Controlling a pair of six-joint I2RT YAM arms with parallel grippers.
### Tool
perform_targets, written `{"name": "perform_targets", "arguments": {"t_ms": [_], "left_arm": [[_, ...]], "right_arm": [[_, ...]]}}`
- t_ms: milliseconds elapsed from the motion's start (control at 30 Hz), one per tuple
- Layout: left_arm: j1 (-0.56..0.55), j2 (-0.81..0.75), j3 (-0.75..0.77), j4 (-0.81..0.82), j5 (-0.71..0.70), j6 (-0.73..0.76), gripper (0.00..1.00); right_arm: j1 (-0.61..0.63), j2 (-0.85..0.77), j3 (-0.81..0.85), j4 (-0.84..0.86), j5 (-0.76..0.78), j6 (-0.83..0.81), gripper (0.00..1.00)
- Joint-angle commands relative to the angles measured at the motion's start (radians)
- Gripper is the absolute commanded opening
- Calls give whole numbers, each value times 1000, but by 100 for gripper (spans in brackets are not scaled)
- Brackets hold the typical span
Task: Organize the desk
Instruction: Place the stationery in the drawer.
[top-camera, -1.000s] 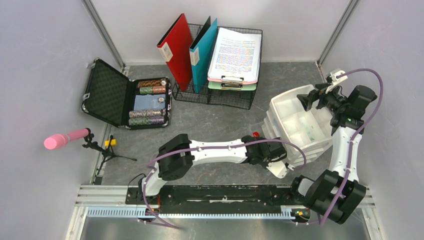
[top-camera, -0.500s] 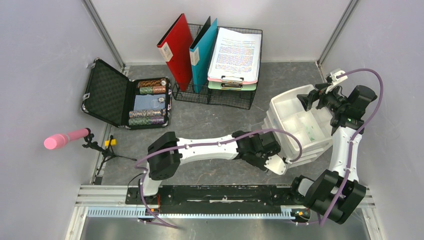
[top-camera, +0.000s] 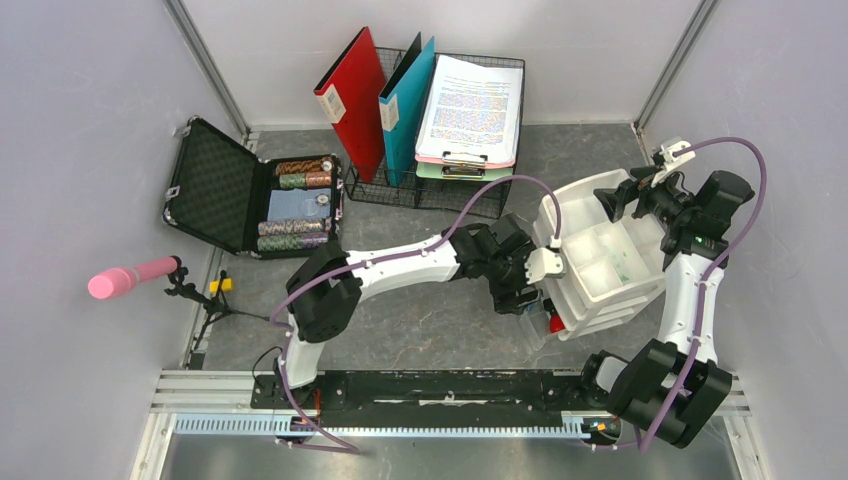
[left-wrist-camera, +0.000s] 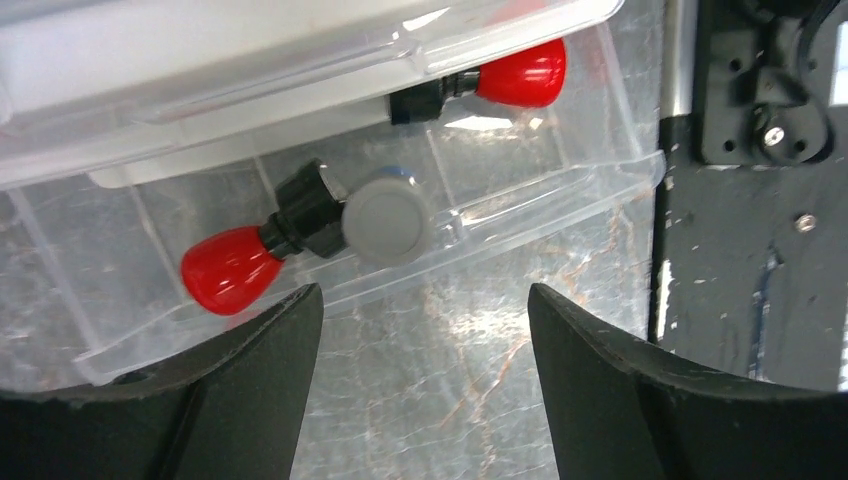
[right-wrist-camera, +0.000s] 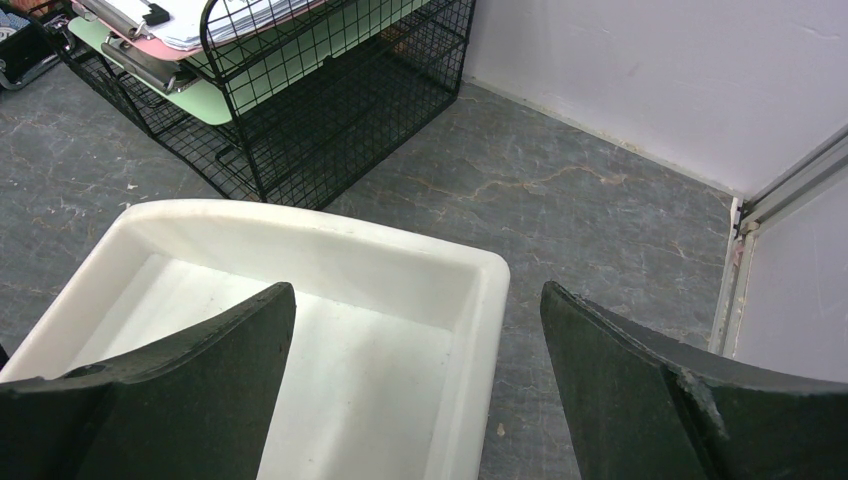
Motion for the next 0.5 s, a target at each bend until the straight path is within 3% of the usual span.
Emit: {"name": "perform_targets", "arguments": {"t_ms": [0,233,467], "left_arm": [[4,-35,-10,129,100,-174,81],[56,-7,-57,275,208,-388,81],[62,49,-43,307,197,-430,81]], "right_arm": [[-8,70,-87,-244,42,1,98],[-9,71,-87,-244,43,1,98],[-9,72,-87,-243,43,2,98]]}}
